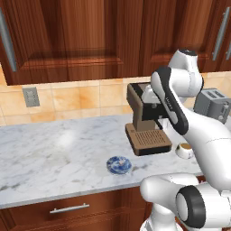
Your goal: Take a sugar cube from the saucer and place it inside the coffee. Then, grab milk from the fridge and place it next to the coffee on the counter to sweeten the coffee.
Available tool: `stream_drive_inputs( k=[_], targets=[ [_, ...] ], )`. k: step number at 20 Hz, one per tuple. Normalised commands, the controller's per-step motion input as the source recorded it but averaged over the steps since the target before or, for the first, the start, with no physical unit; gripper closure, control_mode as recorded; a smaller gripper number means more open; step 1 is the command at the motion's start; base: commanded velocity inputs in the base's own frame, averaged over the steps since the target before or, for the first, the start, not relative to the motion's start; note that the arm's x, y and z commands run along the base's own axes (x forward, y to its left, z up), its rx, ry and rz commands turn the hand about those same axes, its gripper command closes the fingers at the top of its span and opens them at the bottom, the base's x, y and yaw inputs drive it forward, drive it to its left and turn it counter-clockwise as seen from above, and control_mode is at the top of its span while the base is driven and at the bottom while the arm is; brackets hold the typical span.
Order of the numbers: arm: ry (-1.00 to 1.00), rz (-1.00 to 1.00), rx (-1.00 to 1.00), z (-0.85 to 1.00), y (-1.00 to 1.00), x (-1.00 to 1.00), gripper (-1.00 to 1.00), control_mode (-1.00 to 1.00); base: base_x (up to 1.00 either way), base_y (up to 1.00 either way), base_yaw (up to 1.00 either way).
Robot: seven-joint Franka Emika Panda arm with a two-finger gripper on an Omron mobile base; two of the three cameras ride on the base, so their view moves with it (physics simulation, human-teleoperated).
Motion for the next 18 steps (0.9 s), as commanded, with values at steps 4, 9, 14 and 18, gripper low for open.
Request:
stream_drive_inputs(
  k=[4, 9, 14, 18],
  targets=[
    [0.0, 0.0, 0.0, 0.0, 0.1, -0.01, -1.0, -1.0, 0.0, 0.0, 0.0],
    [0.0, 0.1, 0.0, -0.13, 0.58, -0.12, -1.0, -1.0, 0.0, 0.0, 0.0],
    [0.04, 0.12, 0.0, -0.59, 0.92, -0.52, -1.0, -1.0, 0.0, 0.0, 0.0],
    [0.01, 0.08, -0.11, -0.98, 0.61, -0.43, -1.0, -1.0, 0.0, 0.0, 0.0]
  ],
)
